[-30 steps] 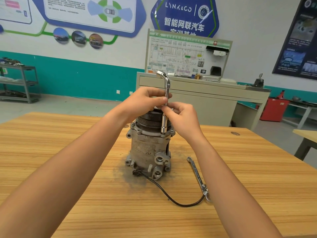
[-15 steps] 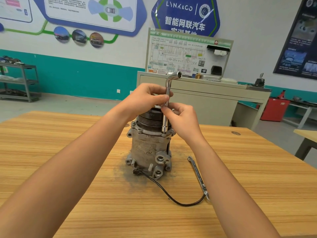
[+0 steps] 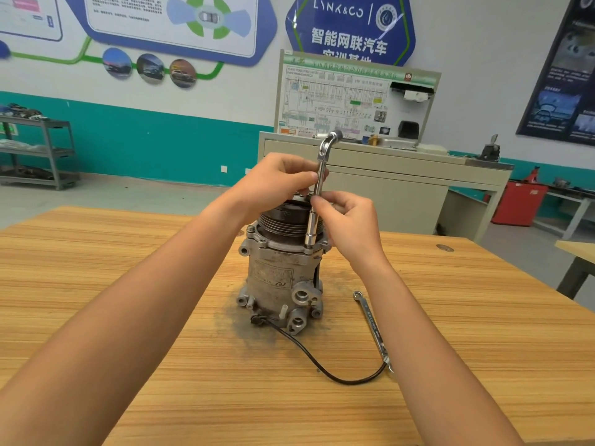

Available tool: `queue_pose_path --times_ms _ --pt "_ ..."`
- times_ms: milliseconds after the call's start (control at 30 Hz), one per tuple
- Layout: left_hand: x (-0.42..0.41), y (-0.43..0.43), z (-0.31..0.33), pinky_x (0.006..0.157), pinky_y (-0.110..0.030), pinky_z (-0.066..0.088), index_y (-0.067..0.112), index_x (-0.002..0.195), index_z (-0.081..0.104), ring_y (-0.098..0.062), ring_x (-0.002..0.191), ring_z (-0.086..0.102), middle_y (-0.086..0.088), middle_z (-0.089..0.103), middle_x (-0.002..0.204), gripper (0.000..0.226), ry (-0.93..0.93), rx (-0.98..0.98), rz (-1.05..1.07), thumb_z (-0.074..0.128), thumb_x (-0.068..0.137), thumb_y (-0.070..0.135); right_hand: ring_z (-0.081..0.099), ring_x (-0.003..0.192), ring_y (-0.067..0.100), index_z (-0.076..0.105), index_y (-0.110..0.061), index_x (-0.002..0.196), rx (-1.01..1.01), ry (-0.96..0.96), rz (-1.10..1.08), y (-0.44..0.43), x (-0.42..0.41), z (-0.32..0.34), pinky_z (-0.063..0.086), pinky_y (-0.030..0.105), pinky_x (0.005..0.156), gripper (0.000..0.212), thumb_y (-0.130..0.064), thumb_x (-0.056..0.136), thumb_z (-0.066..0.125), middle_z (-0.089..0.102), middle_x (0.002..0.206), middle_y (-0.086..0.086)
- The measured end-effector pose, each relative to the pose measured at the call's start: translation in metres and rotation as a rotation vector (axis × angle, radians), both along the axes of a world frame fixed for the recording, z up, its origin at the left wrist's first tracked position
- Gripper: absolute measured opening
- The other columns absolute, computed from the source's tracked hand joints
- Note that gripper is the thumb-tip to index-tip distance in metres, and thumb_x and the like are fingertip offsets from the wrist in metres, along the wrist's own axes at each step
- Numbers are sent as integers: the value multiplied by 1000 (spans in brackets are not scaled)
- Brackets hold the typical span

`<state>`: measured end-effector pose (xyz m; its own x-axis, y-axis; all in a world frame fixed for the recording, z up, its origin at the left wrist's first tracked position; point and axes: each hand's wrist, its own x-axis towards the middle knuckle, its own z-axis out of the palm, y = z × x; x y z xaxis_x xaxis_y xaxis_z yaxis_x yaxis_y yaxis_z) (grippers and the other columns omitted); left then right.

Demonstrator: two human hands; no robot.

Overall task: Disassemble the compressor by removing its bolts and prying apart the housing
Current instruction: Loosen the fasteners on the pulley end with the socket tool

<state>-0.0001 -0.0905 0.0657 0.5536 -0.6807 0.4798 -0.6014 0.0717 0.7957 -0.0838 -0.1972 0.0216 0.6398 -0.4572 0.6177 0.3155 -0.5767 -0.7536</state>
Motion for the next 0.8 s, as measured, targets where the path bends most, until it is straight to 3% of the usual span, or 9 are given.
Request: queue_pose_path --times_ms 100,200,333,400,467,567,633,800 --pt "0 -1 0 58 -5 41 20 99 67 4 66 55 8 65 82 14 5 -11 30 56 92 13 47 38 -8 62 -20 86 11 14 46 2 -2 1 33 5 44 11 -14 92 55 50 38 -21" --pt "0 -3 -1 62 -10 44 13 96 67 3 64 56 6 64 79 10 7 -20 53 61 90 16 39 39 1 59 -32 78 -38 22 -1 2 0 0 33 18 45 15 -22 89 59 45 40 -13" --pt "-2 -6 -3 67 -18 44 24 81 61 4 65 56 11 63 74 7 -28 -20 108 64 87 25 33 37 3 58 -25 83 -97 36 -76 1 4 -3 28 18 43 5 -27 87 62 38 35 -13" --pt "-2 -5 -3 75 -18 45 24 91 61 6 75 59 9 67 85 2 -37 1 83 61 89 25 32 36 3 57 -31 79 -86 32 -43 1 3 -2 26 17 42 12 -24 89 60 37 36 -12" --pt "-2 -3 -3 85 -17 44 24 102 64 3 92 59 7 67 102 12 -58 36 50 56 93 25 36 35 0 58 -32 80 -77 39 22 2 1 0 26 12 40 16 -20 91 56 42 36 -15" --pt "-4 0 -1 79 -8 45 28 92 66 10 88 58 6 68 105 12 -78 31 27 56 93 20 34 34 1 61 -22 86 -68 26 44 4 2 0 25 10 38 10 -19 92 54 41 35 -16" --pt "-4 0 1 77 -9 47 24 89 67 6 86 61 3 69 104 8 -93 23 55 61 90 19 30 33 2 59 -22 83 -61 -5 -17 5 4 -3 24 12 38 7 -22 90 58 36 33 -14" --pt "-7 -6 0 78 -30 52 17 80 68 -14 86 65 -4 70 88 10 -194 2 182 68 84 26 32 35 4 57 -22 73 -40 -22 -71 3 3 -3 33 23 49 15 -24 85 64 35 33 -13"
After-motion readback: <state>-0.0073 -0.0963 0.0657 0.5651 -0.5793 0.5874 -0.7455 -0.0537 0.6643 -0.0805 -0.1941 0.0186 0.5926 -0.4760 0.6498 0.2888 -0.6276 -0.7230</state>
